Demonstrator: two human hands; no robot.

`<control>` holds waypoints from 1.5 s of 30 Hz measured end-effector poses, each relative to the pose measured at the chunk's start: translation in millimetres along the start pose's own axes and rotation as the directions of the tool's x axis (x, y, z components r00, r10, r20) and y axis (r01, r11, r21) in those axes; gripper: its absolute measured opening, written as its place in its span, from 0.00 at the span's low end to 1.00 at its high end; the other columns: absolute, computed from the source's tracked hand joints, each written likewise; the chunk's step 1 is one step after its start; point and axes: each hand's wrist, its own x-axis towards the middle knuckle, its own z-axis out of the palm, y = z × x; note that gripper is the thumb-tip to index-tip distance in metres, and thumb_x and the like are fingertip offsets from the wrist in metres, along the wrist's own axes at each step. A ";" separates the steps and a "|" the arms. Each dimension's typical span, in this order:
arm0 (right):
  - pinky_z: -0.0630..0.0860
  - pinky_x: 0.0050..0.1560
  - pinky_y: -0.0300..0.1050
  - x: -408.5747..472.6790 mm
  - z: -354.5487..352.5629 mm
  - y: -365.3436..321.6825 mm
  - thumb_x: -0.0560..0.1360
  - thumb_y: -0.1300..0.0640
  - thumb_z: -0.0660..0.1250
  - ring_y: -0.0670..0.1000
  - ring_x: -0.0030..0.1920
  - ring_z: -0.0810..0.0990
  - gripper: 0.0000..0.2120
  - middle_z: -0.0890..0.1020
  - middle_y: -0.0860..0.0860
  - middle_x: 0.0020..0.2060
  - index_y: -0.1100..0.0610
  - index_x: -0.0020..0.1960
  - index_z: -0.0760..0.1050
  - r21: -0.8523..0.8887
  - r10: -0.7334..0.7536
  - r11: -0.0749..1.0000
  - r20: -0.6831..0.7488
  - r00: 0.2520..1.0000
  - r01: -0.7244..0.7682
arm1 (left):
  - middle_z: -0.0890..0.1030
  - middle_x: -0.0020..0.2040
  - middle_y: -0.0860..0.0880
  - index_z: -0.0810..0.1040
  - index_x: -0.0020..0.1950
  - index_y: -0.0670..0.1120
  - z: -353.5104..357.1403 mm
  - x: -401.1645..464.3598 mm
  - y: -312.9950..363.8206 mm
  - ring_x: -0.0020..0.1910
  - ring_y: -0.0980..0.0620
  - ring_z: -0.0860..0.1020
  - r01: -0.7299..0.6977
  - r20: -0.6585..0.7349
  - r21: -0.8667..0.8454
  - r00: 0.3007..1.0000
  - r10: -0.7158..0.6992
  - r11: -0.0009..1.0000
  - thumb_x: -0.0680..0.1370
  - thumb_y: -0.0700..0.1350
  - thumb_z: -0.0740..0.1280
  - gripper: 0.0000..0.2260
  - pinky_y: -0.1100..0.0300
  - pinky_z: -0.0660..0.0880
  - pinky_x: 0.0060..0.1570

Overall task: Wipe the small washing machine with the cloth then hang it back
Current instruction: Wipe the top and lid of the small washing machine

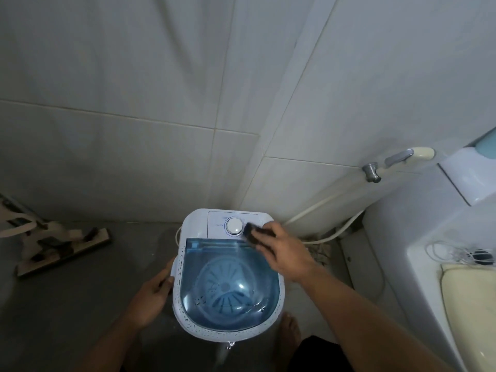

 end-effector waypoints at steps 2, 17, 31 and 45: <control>0.80 0.54 0.48 20.5 -10.4 5.4 0.81 0.48 0.65 0.56 0.52 0.80 0.21 0.74 0.54 0.61 0.50 0.73 0.75 0.104 0.148 0.986 -0.157 0.976 -0.132 | 0.81 0.65 0.54 0.71 0.61 0.79 -0.5 -0.2 -0.1 0.65 0.47 0.79 0.000 -0.003 0.000 1.000 0.000 1.000 0.83 0.51 0.60 0.19 0.41 0.73 0.67; 0.81 0.52 0.54 2.3 -8.7 10.1 0.82 0.46 0.63 0.57 0.52 0.81 0.21 0.73 0.52 0.62 0.45 0.75 0.71 -0.044 0.082 0.996 0.088 0.993 -0.078 | 0.83 0.51 0.44 0.72 0.73 0.52 8.8 -11.9 20.3 0.39 0.54 0.79 0.029 -0.065 0.017 0.997 -0.028 0.999 0.84 0.44 0.59 0.17 0.65 0.77 0.31; 0.69 0.64 0.58 13.3 19.3 5.2 0.83 0.40 0.55 0.55 0.65 0.67 0.23 0.70 0.51 0.65 0.45 0.76 0.68 0.067 0.590 0.807 -0.154 0.793 -0.587 | 0.84 0.52 0.43 0.73 0.69 0.62 10.2 -5.8 14.6 0.43 0.44 0.80 0.061 -0.100 -0.028 0.993 -0.064 0.998 0.84 0.44 0.60 0.17 0.47 0.81 0.50; 0.74 0.65 0.51 11.2 38.2 5.5 0.83 0.54 0.62 0.55 0.61 0.71 0.20 0.74 0.54 0.62 0.55 0.74 0.74 0.357 0.581 0.801 -0.272 0.767 -0.480 | 0.85 0.52 0.45 0.73 0.69 0.60 12.1 -8.4 16.5 0.43 0.43 0.81 0.053 -0.084 -0.026 0.995 -0.055 0.998 0.84 0.44 0.59 0.17 0.50 0.81 0.46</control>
